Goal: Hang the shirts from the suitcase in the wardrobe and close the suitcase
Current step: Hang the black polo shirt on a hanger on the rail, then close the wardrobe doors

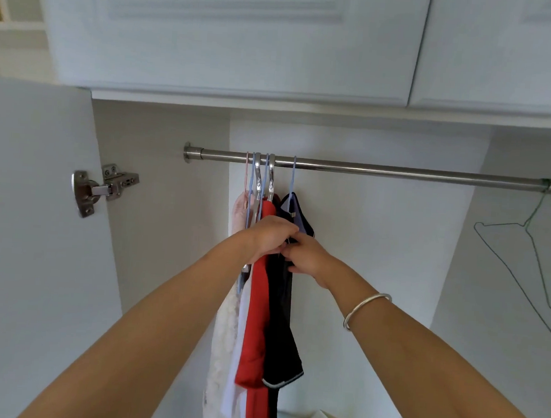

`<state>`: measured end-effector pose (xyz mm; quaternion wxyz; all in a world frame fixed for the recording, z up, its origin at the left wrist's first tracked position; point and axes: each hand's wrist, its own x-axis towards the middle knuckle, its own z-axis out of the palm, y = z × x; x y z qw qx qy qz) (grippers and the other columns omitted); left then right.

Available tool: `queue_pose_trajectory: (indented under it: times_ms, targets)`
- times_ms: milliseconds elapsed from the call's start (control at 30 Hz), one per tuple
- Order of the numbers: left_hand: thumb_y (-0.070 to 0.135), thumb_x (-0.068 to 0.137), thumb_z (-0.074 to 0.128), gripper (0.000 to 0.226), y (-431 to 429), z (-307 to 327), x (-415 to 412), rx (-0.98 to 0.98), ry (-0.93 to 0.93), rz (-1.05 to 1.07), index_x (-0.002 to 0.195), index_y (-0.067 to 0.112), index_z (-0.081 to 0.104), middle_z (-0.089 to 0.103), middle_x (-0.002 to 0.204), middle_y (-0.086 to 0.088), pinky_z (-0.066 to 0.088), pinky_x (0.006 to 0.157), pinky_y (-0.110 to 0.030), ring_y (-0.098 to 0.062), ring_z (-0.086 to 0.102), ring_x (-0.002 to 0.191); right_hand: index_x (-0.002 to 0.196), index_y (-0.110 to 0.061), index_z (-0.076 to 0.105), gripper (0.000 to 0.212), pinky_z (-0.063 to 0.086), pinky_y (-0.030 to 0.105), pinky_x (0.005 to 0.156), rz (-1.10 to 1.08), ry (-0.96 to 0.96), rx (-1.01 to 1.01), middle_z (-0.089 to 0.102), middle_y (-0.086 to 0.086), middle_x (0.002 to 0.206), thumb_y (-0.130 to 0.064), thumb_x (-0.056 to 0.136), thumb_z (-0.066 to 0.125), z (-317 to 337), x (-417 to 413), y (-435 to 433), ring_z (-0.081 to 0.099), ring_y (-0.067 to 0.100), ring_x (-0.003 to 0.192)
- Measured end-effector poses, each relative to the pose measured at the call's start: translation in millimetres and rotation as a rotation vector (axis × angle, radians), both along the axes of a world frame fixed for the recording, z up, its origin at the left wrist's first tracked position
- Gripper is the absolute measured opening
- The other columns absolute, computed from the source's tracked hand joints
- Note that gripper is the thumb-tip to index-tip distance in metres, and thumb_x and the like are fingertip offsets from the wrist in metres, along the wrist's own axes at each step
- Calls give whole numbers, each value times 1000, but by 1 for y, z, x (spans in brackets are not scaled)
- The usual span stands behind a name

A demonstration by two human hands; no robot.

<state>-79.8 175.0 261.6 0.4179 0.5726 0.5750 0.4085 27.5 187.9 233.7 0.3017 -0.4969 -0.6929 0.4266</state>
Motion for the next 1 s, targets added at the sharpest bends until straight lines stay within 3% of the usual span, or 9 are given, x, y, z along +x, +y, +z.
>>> queue_pose_trajectory:
  times_ms: [133,267,433,567,633,733,833,933,1000]
  targets:
    - [15,94,49,21,-45,-8,1,-45,61,0,110,16,62,62,120,-7,47,96,-31,-18,57,115,136,-11,50,40,49,38,96,9,-21,-47,61,17,120,-10,96,48,-5,10,-37,57,21,103]
    - [21,94,52,28,-103,-25,-1,-66,91,65,119,16,61,59,119,-3,48,94,-30,-18,55,114,140,-11,45,44,48,34,94,46,-31,-56,60,15,123,-10,96,49,-18,20,-88,58,24,111]
    - [22,90,54,16,-191,-56,-3,-102,116,133,101,18,65,56,96,-5,49,89,-32,-18,53,88,107,-1,62,21,43,32,67,162,-130,-47,52,13,92,-7,93,47,-42,8,-158,50,21,78]
    - [23,92,55,16,-261,-63,-19,-117,90,248,104,17,62,62,94,-1,49,91,-33,-18,58,93,110,-3,63,23,51,41,76,250,-151,-24,56,12,93,-5,91,51,-49,-18,-209,53,24,83]
    - [22,90,58,11,-294,-61,-38,-114,100,318,98,18,64,60,87,0,46,83,-30,-18,55,86,94,-12,62,9,48,33,68,305,-129,-34,58,11,87,-10,90,53,-47,-39,-236,54,23,79]
    - [23,88,60,9,-342,-57,-71,-123,95,476,93,18,66,60,88,0,46,74,-28,-17,54,80,70,-16,59,20,41,28,65,355,-107,-13,58,6,73,-16,89,52,-43,-79,-274,57,22,73]
    - [23,91,54,19,-391,-55,-103,-139,100,623,102,12,65,61,93,-5,46,74,-28,-20,55,80,91,-18,64,14,46,30,74,424,-42,48,65,4,91,-24,88,51,-39,-119,-313,66,26,93]
    - [27,94,51,23,-435,-52,-129,-199,114,709,104,12,65,65,96,-5,49,76,-28,-20,59,81,120,-16,55,35,46,32,84,467,39,58,60,5,115,-26,87,57,-35,-151,-350,59,24,108]
    - [30,95,48,29,-462,-48,-145,-239,136,746,97,11,69,67,92,-2,49,71,-25,-20,61,81,127,-14,48,44,41,28,84,489,82,63,54,5,119,-28,87,61,-32,-170,-374,56,22,109]
